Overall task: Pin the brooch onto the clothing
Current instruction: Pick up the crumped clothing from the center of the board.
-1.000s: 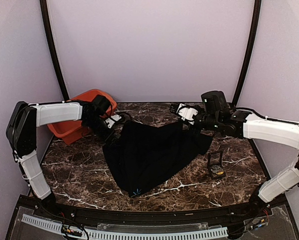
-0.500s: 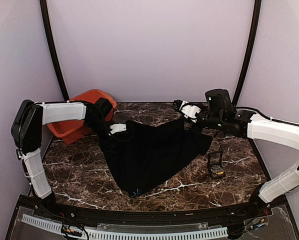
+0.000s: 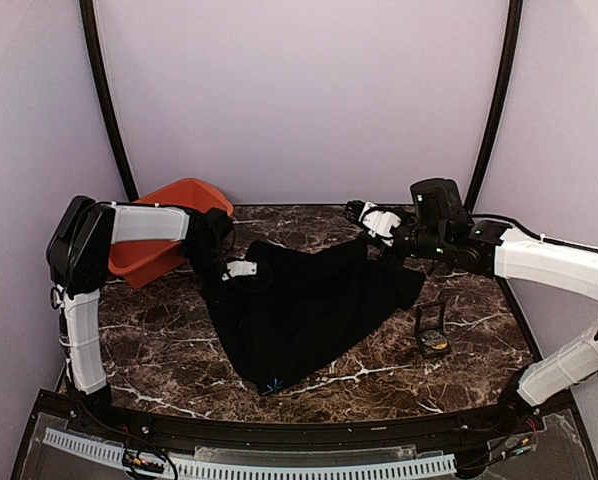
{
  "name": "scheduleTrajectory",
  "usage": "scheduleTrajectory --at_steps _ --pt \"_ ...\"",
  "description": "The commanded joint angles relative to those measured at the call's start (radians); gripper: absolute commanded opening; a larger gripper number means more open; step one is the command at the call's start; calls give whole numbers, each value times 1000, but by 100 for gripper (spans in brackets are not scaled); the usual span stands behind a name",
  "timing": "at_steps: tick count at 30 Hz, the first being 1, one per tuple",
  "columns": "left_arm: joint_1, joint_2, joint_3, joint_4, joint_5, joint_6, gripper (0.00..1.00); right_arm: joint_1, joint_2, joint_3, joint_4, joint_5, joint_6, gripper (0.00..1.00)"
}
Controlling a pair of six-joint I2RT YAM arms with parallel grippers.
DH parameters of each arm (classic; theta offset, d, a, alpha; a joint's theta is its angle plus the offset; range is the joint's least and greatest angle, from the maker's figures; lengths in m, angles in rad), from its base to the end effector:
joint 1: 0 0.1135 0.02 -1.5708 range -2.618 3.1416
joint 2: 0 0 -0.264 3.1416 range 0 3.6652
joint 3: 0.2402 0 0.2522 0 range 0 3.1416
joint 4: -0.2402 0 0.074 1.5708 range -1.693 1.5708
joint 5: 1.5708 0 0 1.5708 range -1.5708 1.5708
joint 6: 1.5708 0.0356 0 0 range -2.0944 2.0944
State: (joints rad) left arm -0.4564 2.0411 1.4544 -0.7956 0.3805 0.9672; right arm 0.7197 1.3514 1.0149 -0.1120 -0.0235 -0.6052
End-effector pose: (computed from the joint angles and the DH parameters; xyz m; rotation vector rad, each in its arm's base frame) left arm 0.3505 -0.1868 0.1580 1.8871 2.1086 -0.4596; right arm 0.2343 0.2065 0.2994 -1.2544 1.5839 0.0964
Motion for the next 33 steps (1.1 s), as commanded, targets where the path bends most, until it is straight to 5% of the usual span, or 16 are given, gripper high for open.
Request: scheduleTrajectory --at_steps 1,4,6,8,21,33 --pt "7 -65 3 -51 43 17 29 -5 -1 -13 29 2 8 0" --pt "7 -93 -19 -49 63 22 25 -6 -3 -12 30 7 8 0" --pt "6 -111 -39 -36 74 25 3 -6 -5 -14 32 8 8 0" --pt "6 -123 -59 -24 74 21 1 -5 -5 -13 34 11 8 0" --pt "33 -232 -6 68 14 -209 1 -45 22 -6 106 175 71 0" --pt "42 -601 -402 453 -151 -598 1 -147 20 -36 302 213 206 0"
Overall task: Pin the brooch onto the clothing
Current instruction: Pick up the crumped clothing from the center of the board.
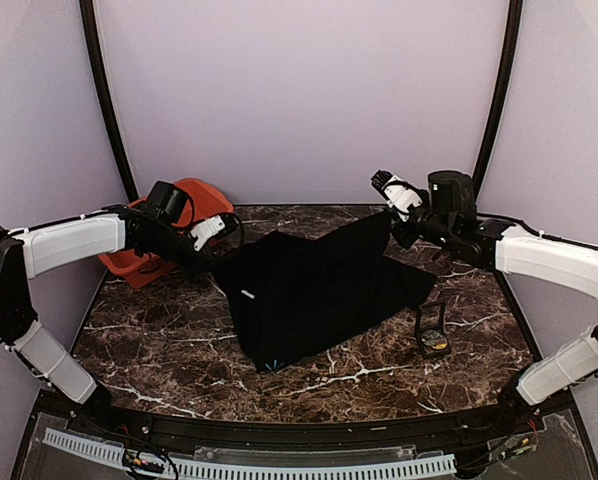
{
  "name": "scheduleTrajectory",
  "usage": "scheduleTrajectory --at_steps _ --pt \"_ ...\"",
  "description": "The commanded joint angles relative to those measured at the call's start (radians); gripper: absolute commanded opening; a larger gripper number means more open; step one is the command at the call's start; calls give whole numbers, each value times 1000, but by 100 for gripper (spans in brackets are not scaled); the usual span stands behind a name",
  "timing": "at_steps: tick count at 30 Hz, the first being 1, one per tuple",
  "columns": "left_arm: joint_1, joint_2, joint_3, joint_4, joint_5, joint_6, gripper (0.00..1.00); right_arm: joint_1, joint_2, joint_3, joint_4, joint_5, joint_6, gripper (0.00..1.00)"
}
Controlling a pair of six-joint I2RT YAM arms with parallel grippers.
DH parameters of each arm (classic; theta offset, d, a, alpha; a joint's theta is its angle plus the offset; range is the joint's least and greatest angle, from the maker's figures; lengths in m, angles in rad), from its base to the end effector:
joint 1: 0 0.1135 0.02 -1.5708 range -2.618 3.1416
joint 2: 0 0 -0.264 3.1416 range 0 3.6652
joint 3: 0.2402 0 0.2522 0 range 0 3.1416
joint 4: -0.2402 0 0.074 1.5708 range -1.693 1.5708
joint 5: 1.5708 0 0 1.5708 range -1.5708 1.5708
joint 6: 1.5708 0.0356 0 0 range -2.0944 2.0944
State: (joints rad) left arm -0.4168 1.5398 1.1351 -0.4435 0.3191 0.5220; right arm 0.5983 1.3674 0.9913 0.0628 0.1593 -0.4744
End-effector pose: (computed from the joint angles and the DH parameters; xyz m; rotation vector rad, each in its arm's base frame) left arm 0.2990 -0.1446 0.2552 1.2082 2.0614 -0.3359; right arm 0.2679 0.1758 0.3042 -0.8656 1.6694 -0.0650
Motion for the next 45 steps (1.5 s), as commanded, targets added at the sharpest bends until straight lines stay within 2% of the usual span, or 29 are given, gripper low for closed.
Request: scheduleTrajectory --at_steps 1,7,19,21,24,27,30,38,41,45 --pt "3 -118 -89 100 -117 -164 1 -35 14 -12 147 44 87 0" --pt "3 -304 -167 122 -263 -230 1 -98 74 11 273 108 179 0" --pt "3 -549 -289 126 -441 -282 1 -151 194 119 244 82 235 1" --pt "3 -566 -296 122 -438 -281 1 -151 209 149 183 58 228 12" --pt "3 -577 -303 120 -425 -281 1 -151 208 176 98 -28 219 36" --pt "3 -597 -327 139 -403 -284 1 -143 190 181 60 -222 199 60" --pt "2 -611 -352 165 -372 -290 1 -99 205 209 1 -423 142 77" --pt "1 -640 -380 205 -251 -267 1 96 375 288 -14 -718 -4 84" --pt "1 -655 -391 224 -206 -259 1 133 477 382 -41 -779 -8 83" --pt "1 -689 -432 272 -169 -248 1 177 642 540 -168 -818 -49 81"
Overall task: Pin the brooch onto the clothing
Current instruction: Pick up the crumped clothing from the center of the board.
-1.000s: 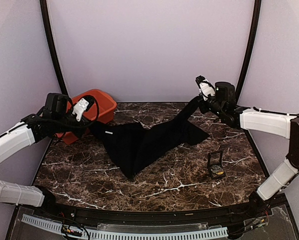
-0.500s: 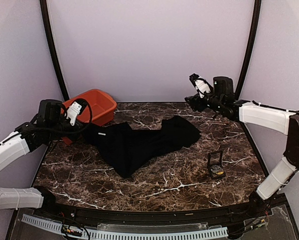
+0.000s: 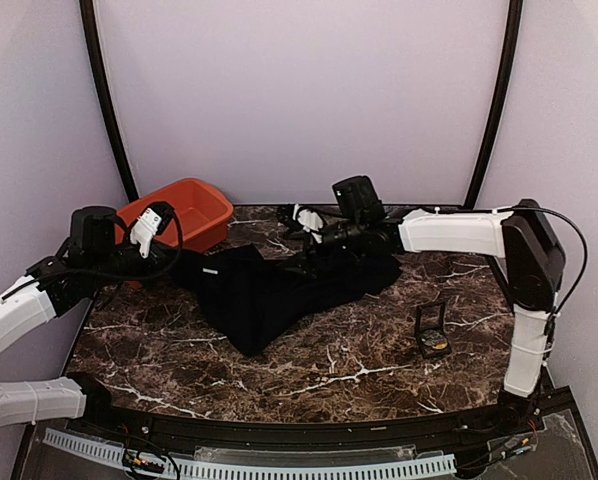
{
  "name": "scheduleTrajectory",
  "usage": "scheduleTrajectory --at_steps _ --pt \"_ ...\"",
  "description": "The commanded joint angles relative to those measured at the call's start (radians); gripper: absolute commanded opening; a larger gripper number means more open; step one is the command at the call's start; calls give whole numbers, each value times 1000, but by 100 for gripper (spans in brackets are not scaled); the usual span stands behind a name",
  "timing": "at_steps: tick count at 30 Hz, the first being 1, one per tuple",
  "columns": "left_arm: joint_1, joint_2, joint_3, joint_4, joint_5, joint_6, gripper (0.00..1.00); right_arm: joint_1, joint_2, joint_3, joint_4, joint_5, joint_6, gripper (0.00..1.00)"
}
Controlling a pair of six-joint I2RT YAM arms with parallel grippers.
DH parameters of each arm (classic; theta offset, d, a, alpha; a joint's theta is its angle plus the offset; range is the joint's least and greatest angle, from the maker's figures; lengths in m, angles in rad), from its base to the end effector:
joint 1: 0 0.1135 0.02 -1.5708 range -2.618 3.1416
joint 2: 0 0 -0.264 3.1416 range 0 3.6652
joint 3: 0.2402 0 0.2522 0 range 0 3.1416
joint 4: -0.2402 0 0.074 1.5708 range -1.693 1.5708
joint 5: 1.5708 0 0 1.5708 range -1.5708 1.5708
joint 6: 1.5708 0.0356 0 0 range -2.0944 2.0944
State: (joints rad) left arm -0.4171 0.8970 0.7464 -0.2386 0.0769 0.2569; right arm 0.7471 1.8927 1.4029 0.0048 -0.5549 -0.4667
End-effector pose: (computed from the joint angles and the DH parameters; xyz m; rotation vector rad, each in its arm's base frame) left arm 0.1888 -0.0867 0.3008 0.6967 1.8353 -0.1806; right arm 0.3102 0.3128 0.2530 -1.4426 1.4669 0.7428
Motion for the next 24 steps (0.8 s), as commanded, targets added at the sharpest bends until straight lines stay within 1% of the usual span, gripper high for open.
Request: scheduleTrajectory --at_steps 1,7,12,14,16,18,22,24 --pt "1 -60 -59 84 79 19 1 37 148 155 -120 -109 -61 81" --pt "1 -107 -96 118 88 34 1 48 316 308 -205 -167 -81 78" --pt "1 -119 -117 137 81 36 1 62 413 412 -272 -190 -81 72" --pt "1 -115 -119 139 79 38 1 70 437 437 -282 -178 -80 70" --pt "1 -112 -122 142 76 39 1 77 472 461 -283 -136 -67 65" --pt "1 -110 -125 148 77 39 1 82 502 494 -300 -104 -60 62" --pt "1 -109 -128 149 79 40 1 88 529 507 -310 -151 -52 61" --pt "1 -109 -129 149 75 41 1 93 539 512 -316 -150 -53 60"
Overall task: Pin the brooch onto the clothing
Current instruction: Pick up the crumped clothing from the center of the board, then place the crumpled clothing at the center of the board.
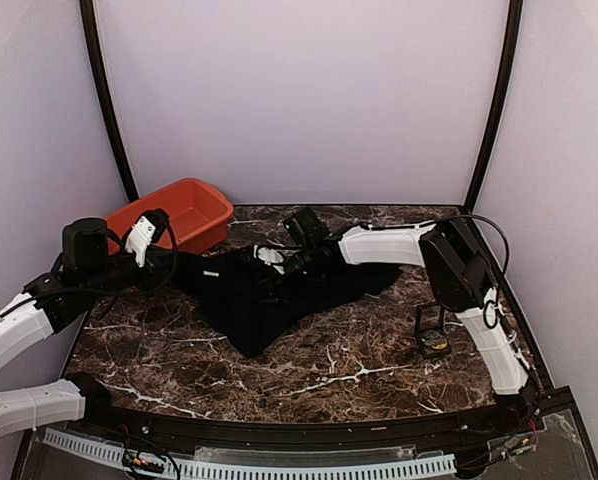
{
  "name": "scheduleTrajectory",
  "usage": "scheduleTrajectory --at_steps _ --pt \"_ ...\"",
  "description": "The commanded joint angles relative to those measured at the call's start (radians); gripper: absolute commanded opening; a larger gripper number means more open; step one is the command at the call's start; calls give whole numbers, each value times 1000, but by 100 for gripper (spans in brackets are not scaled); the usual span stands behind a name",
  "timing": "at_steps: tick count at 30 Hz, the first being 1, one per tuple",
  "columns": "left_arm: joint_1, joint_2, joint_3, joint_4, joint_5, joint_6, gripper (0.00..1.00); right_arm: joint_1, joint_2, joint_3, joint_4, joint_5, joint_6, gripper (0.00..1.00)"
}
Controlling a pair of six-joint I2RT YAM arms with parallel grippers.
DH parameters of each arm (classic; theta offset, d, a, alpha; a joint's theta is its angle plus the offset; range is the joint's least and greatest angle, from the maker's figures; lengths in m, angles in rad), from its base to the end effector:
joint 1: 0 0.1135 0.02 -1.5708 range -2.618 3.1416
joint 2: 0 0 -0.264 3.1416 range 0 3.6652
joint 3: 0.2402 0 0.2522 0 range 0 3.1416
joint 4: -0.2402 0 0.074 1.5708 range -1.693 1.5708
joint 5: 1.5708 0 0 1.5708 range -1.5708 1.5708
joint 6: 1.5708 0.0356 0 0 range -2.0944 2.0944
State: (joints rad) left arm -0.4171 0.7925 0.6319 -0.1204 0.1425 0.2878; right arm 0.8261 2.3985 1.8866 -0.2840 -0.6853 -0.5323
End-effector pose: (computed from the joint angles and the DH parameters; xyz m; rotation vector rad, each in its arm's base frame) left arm 0.1726 -0.0820 0.2913 0.7326 1.7038 -0.2219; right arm 0.3416 0.4038 0.1519 -1.7108 1.5843 0.9520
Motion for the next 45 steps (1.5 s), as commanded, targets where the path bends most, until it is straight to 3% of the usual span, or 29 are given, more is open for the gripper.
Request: scheduleTrajectory --at_steps 1,6,10,11,25,33,38,45 --pt "1 -4 -15 31 10 10 1 16 38 32 -29 -11 13 60" --pt "1 -2 -17 32 15 11 1 18 49 29 -32 4 18 50" --pt "1 1 -17 31 13 15 1 16 34 26 -38 19 15 7" --pt "1 4 -17 30 12 16 1 15 24 23 -34 38 20 4" --pt "3 3 18 39 -90 2 1 -30 -485 -372 237 351 32 0" --pt "1 0 195 83 -132 36 1 -35 -699 -497 357 539 15 0" --pt "1 -8 277 181 -173 66 1 -38 -846 -585 458 742 -11 0" --pt "1 -22 332 249 -83 98 1 -50 -1076 -736 591 865 -1 0"
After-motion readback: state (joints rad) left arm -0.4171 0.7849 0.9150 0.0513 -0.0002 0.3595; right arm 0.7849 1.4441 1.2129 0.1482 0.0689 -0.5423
